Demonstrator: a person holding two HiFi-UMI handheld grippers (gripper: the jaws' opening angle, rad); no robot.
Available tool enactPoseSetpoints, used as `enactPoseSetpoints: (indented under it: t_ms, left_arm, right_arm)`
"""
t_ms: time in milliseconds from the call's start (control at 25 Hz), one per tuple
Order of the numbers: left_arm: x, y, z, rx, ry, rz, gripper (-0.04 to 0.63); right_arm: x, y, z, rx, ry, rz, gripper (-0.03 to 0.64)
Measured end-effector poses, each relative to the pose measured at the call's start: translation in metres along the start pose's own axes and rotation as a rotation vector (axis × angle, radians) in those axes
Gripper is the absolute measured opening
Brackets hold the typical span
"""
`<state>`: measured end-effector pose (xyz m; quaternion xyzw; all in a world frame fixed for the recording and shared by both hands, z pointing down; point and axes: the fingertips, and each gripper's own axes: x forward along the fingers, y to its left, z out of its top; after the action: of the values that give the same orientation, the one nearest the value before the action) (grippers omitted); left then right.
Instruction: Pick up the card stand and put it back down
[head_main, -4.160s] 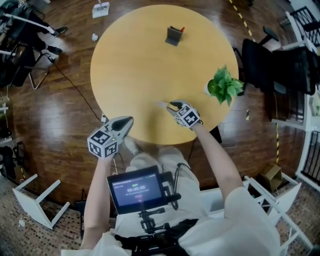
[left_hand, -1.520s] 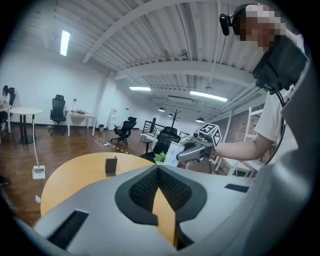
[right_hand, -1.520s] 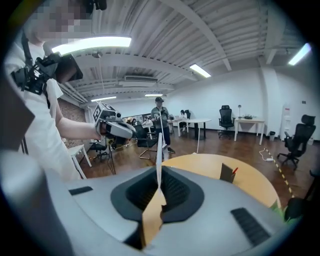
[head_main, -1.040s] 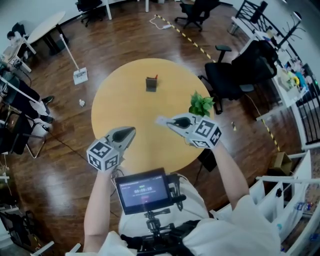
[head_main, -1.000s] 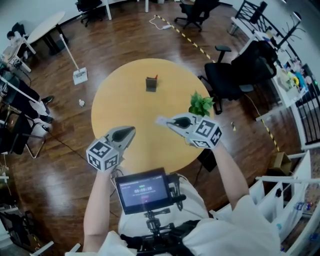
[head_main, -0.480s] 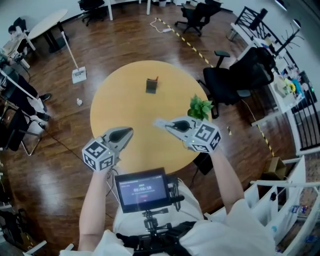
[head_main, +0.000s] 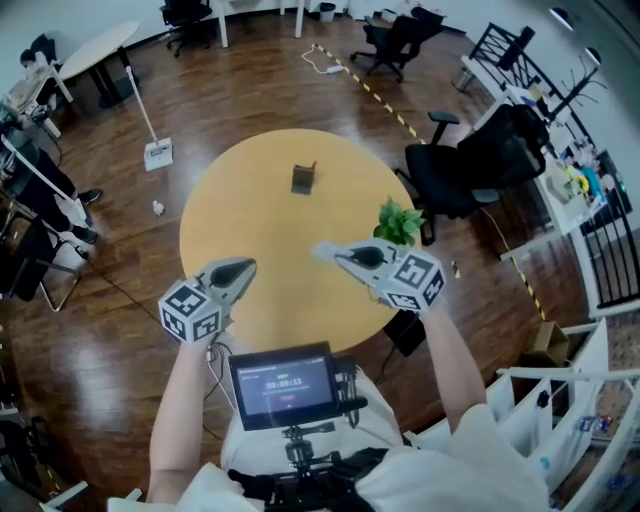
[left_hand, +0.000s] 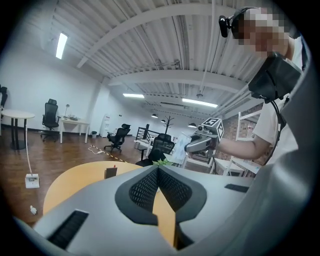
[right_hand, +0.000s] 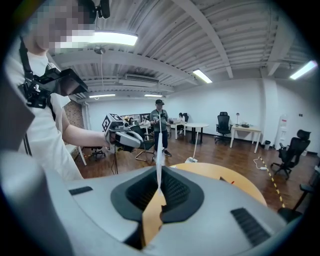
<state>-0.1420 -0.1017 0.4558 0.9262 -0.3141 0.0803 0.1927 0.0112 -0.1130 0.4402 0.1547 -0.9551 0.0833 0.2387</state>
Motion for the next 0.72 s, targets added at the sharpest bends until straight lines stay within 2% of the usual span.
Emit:
enactPoseSetpoints:
  t_ms: [120, 440, 720]
  left_arm:
    - [0.003, 0.008, 0.008, 0.02, -0.003, 0.013, -0.005]
    - [0.011, -0.004, -0.02, -0.025, 0.029, 0.01, -0.005]
    - [0.019, 0.001, -0.04, -0.045, 0.073, 0.039, -0.005]
  right_arm:
    - [0.0, -0.009, 0.006, -0.008, -0.012, -0.014, 0.026]
    - [0.007, -0.006, -0.013, 0.0, 0.017, -0.01, 0.028]
    - [0.018, -0.012, -0.037, -0.06, 0.068, -0.028, 0.028]
